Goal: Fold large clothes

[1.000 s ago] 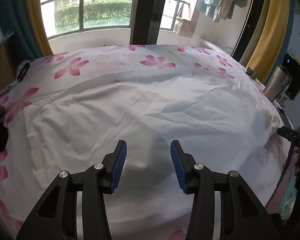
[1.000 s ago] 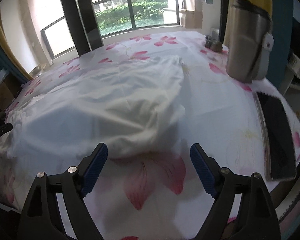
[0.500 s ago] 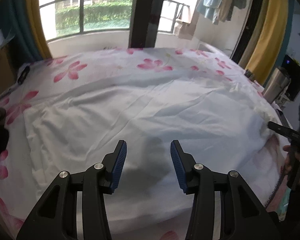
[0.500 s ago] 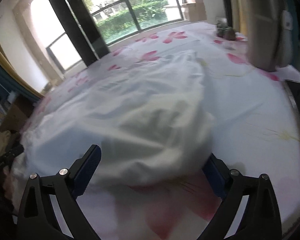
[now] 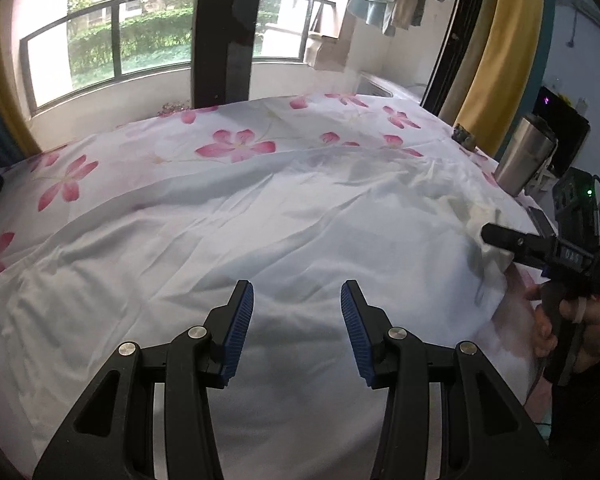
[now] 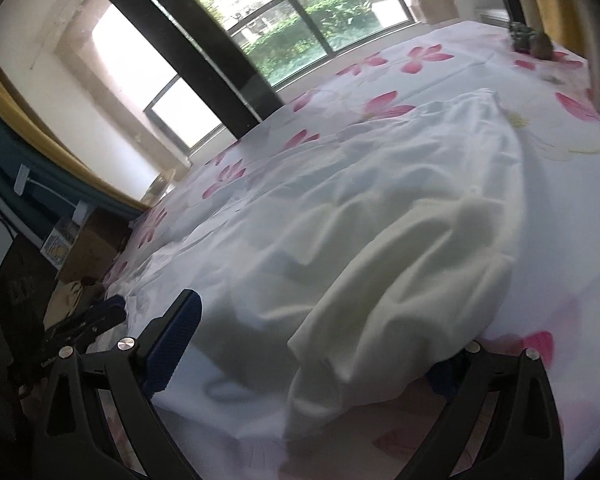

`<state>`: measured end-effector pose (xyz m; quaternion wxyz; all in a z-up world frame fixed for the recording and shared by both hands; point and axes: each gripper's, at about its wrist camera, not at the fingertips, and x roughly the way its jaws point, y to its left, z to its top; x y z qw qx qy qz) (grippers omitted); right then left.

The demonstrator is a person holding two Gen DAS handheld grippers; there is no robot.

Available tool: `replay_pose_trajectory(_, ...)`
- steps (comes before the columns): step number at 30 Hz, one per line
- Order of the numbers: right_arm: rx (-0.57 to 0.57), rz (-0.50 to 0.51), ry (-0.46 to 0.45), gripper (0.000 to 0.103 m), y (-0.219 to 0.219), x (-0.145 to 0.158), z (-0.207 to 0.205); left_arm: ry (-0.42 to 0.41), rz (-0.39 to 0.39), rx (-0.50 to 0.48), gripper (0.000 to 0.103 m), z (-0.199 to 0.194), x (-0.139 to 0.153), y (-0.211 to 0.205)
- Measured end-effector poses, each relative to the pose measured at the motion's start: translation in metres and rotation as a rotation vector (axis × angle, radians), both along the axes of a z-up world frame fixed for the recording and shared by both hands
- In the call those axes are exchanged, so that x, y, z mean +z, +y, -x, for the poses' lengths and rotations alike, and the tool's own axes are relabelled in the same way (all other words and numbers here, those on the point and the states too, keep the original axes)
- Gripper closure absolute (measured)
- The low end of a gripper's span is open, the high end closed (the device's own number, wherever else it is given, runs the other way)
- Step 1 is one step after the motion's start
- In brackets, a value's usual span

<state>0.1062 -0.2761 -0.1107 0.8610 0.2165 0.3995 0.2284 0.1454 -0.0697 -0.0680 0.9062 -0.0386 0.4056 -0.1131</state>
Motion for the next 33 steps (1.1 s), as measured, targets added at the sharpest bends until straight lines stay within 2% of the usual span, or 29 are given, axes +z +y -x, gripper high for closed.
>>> replay_pose_trajectory(4, 0.017, 0.004, -0.003, 0.005, 0.002, 0.001, -0.009, 0.005, 0.001, -0.001, 0.055, -0.01, -0.003, -0.006)
replay_pose_trajectory(8, 0.034, 0.004, -0.007, 0.005, 0.008, 0.0, -0.02, 0.08, -0.009, 0.009, 0.055, -0.023, -0.024, -0.011)
replay_pose_trajectory(12, 0.053, 0.013, -0.017, 0.005, 0.017, 0.0, -0.022, 0.112, -0.004, 0.007, 0.055, -0.026, -0.034, -0.015)
replay_pose_trajectory(18, 0.107, 0.014, -0.034, 0.007, 0.035, -0.001, -0.024, 0.092, -0.017, 0.022, 0.054, -0.026, -0.039, -0.02)
replay_pose_trajectory(19, 0.117, 0.025, -0.036, 0.013, 0.039, -0.001, -0.024, 0.09, -0.021, 0.024, 0.054, -0.026, -0.039, -0.021)
replay_pose_trajectory(20, 0.133, 0.045, -0.036, 0.024, 0.045, -0.001, -0.025, 0.086, -0.029, 0.027, 0.054, -0.026, -0.039, -0.022)
replay_pose_trajectory(23, 0.161, 0.035, -0.028, 0.045, 0.051, -0.004, -0.028, 0.078, -0.044, 0.03, 0.054, -0.026, -0.04, -0.025)
replay_pose_trajectory(26, 0.176, 0.021, -0.035, 0.061, 0.052, -0.004, -0.028, 0.074, -0.041, 0.028, 0.054, -0.025, -0.04, -0.024)
replay_pose_trajectory(33, 0.195, 0.066, -0.1, 0.078, 0.06, 0.012, -0.019, 0.072, -0.047, 0.027, 0.054, -0.025, -0.039, -0.024)
